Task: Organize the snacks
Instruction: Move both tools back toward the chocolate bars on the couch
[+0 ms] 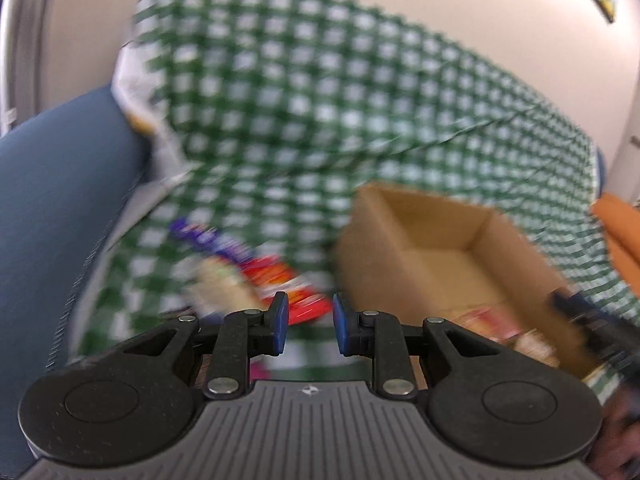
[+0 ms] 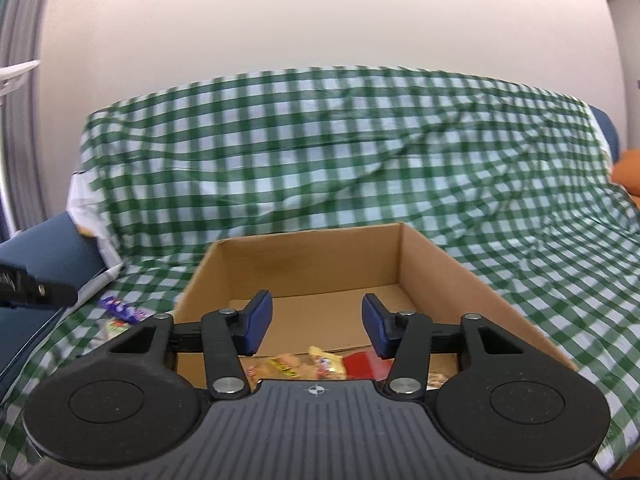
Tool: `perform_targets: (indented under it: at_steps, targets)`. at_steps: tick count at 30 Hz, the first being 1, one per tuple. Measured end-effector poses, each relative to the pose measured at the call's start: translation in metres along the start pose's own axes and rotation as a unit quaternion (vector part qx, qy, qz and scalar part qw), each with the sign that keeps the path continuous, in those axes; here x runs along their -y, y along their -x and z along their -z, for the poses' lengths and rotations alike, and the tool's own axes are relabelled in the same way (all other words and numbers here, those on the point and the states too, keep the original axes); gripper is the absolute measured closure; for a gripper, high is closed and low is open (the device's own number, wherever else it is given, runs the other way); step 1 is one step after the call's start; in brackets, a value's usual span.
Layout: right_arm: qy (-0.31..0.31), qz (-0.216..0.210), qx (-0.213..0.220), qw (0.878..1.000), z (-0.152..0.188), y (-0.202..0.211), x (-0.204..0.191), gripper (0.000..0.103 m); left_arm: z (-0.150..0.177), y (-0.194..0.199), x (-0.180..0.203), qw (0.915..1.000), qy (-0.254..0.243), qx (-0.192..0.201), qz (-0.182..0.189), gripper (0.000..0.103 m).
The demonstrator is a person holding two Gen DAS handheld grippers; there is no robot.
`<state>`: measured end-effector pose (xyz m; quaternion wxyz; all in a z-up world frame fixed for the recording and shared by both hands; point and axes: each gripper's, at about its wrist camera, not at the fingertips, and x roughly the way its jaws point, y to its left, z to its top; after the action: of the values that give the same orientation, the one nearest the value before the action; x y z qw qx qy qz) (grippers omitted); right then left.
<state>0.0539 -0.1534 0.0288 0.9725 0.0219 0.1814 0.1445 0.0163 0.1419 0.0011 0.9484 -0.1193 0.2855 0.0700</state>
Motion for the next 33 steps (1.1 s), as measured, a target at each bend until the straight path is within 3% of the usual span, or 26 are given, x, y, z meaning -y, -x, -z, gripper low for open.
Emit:
perform_targets:
  at_steps: [2, 4, 5, 7, 11, 15, 18, 24, 26, 33]
  targets:
    - [0.013, -0.010, 0.000, 1.000, 0.003, 0.001, -0.007, 0.056, 0.015, -0.009, -0.030, 0.9990, 0.035, -0.026, -0.013, 0.077]
    - [0.027, -0.025, -0.003, 0.999, 0.005, 0.000, -0.013, 0.065, 0.020, -0.020, -0.060, 0.9897, 0.123, -0.073, -0.004, 0.078]
    - [0.032, -0.033, -0.003, 0.999, 0.007, 0.002, -0.017, 0.068, 0.023, -0.022, -0.072, 0.9849, 0.157, -0.074, 0.004, 0.077]
    - [0.046, -0.049, -0.001, 0.998, 0.007, 0.004, -0.025, 0.073, 0.025, -0.025, -0.083, 0.9806, 0.178, -0.081, -0.007, 0.077]
    - [0.067, -0.089, -0.006, 0.994, 0.005, 0.008, -0.046, 0.073, 0.026, -0.028, -0.101, 0.9717, 0.222, -0.080, -0.016, 0.077]
    - [0.067, -0.144, -0.045, 0.986, -0.003, 0.004, -0.073, 0.072, 0.028, -0.033, -0.115, 0.9606, 0.263, -0.085, -0.028, 0.077]
    - [0.069, -0.157, -0.071, 0.983, -0.004, 0.000, -0.103, 0.072, 0.030, -0.037, -0.124, 0.9509, 0.295, -0.089, -0.027, 0.077]
    - [0.099, -0.190, -0.141, 0.967, 0.012, -0.034, -0.170, 0.067, 0.031, -0.036, -0.131, 0.9462, 0.309, -0.091, -0.027, 0.078]
    - [0.094, -0.185, -0.178, 0.962, 0.018, -0.055, -0.184, 0.061, 0.030, -0.039, -0.130, 0.9459, 0.310, -0.092, -0.024, 0.078]
    - [0.108, -0.160, -0.231, 0.954, 0.045, -0.109, -0.205, 0.053, 0.029, -0.046, -0.132, 0.9430, 0.317, -0.100, -0.018, 0.077]
